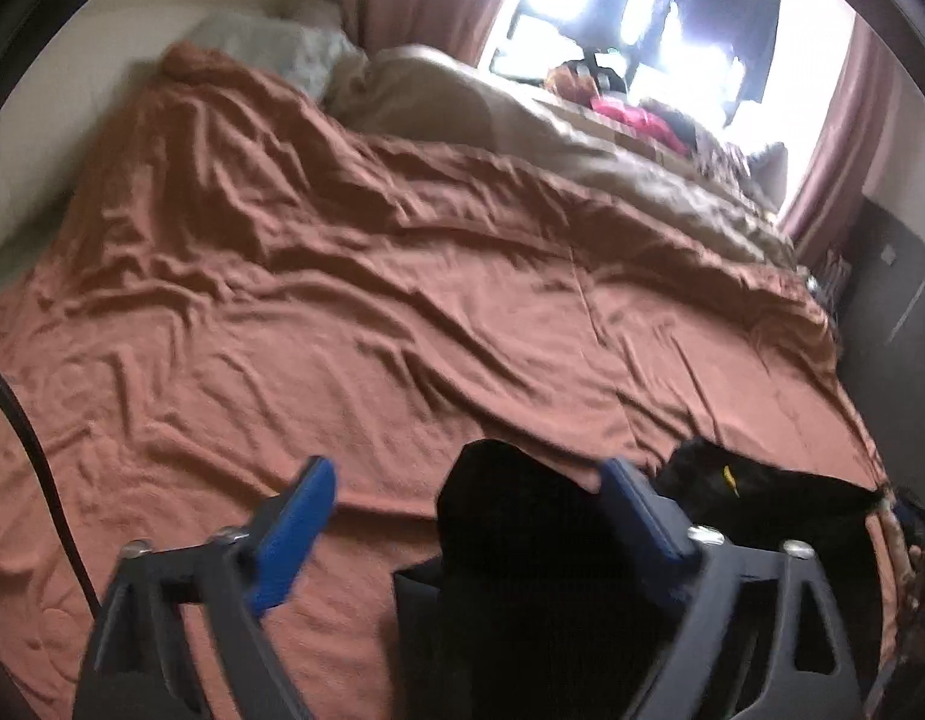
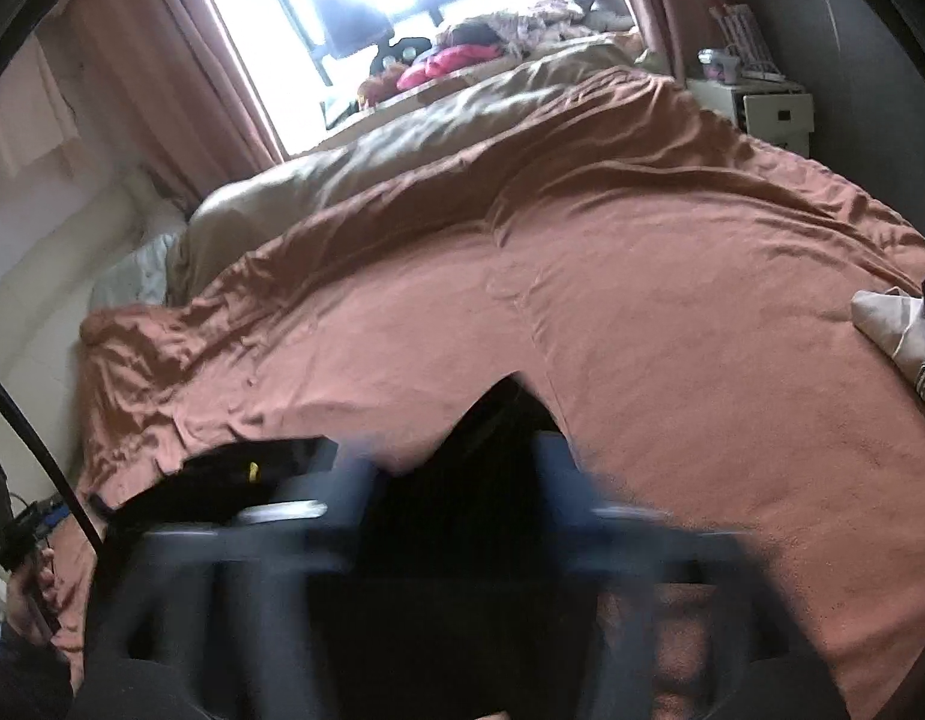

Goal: Fold large clothes
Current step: 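Lift the jacket edge with both tools and fold it over the body, then open both tools and release the folded jacket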

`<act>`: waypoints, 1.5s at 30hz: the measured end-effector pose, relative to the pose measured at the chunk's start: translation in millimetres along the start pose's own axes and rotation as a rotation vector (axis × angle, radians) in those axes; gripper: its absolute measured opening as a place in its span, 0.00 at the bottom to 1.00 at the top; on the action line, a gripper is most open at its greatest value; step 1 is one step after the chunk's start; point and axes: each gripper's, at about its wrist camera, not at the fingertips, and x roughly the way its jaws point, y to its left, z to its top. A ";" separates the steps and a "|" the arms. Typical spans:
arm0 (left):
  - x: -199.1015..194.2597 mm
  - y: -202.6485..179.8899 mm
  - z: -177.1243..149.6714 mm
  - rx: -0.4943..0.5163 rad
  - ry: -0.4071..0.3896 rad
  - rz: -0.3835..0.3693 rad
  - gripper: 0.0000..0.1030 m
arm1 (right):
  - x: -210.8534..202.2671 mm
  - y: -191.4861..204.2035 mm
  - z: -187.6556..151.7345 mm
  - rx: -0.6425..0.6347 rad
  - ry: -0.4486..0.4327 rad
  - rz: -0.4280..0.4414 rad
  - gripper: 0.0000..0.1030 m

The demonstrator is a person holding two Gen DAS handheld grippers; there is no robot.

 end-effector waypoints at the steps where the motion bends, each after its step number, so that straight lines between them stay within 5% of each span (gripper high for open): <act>1: -5.3 1.2 -0.3 0.001 -0.009 -0.008 0.90 | -4.8 0.4 0.9 0.007 -0.005 0.006 1.00; 7: -17.6 -0.1 -23.4 0.039 0.081 -0.061 0.90 | -31.7 6.7 -5.1 -0.011 0.037 -0.026 1.00; 21: -28.7 1.9 -114.8 0.110 0.342 -0.064 0.77 | -47.8 -9.0 -33.8 -0.119 0.326 -0.098 0.89; 23: -30.4 4.5 -122.7 0.110 0.356 -0.071 0.70 | -43.8 -12.9 -37.2 -0.109 0.359 -0.085 0.89; 24: -30.1 5.2 -126.0 0.108 0.363 -0.075 0.58 | -40.9 -13.7 -38.5 -0.107 0.371 -0.081 0.87; 25: -28.3 5.4 -128.2 0.108 0.372 -0.079 0.42 | -37.4 -13.8 -39.0 -0.108 0.379 -0.075 0.72; 28: -24.9 0.4 -127.9 0.134 0.356 -0.073 0.18 | -23.7 -17.7 -30.5 -0.086 0.388 -0.019 0.28; 31: -19.8 -5.7 -122.3 0.173 0.327 -0.038 0.03 | -12.9 -12.9 -15.9 -0.133 0.341 -0.041 0.04; 41: 10.1 3.1 -119.2 0.129 0.315 0.013 0.02 | 15.9 -23.8 -2.9 -0.099 0.287 -0.127 0.01; 45: -3.6 5.8 -113.5 0.114 0.289 0.027 0.10 | -2.8 -26.6 -3.4 -0.075 0.246 -0.205 0.01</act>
